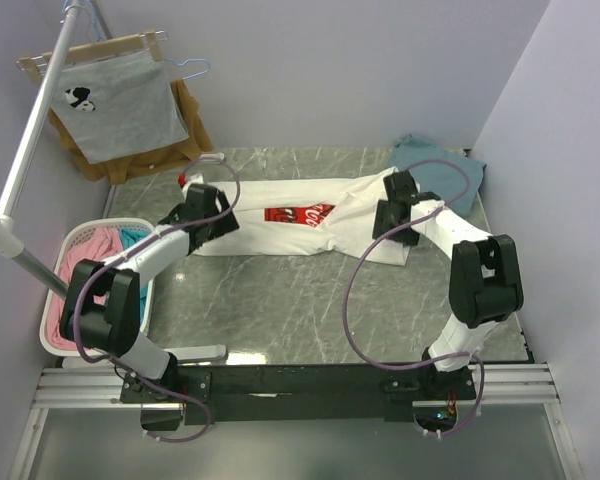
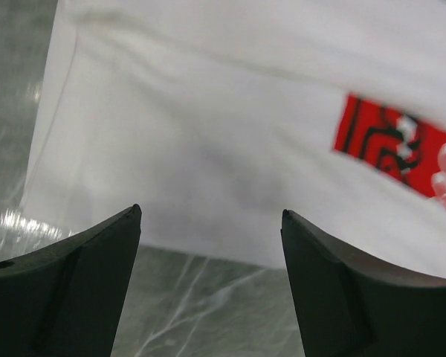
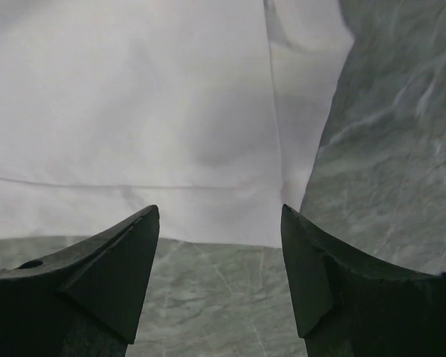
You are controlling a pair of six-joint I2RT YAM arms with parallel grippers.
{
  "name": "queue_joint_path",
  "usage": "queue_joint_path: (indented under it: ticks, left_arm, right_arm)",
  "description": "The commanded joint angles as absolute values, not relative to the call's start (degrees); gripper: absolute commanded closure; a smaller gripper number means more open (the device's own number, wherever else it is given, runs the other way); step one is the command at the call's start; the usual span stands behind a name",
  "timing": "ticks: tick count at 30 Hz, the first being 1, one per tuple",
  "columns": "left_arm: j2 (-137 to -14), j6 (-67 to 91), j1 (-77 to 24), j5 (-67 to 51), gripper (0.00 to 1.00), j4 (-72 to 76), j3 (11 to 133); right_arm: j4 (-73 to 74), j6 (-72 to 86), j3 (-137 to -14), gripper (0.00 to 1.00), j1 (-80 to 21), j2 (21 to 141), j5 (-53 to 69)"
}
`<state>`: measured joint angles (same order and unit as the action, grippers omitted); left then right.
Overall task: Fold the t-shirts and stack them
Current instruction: Rotate the tshirt 90 degrees
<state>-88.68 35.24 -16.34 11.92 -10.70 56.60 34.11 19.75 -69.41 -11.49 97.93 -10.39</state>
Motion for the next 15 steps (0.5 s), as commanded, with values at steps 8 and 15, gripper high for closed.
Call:
queue_joint_path:
  ticks: [8, 15]
  left_arm:
    - [-88.0, 37.9, -16.0, 13.2, 0.18, -5.9, 47.1]
    - [-89.2, 37.6, -15.7, 14.1, 0.18, -6.6, 46.9]
  right_arm:
    - [29.0, 20.4, -60.4, 0.28, -8.4, 94.3, -8.3]
    - [28.1, 19.4, -59.4, 0.37, -6.5, 95.6, -5.5]
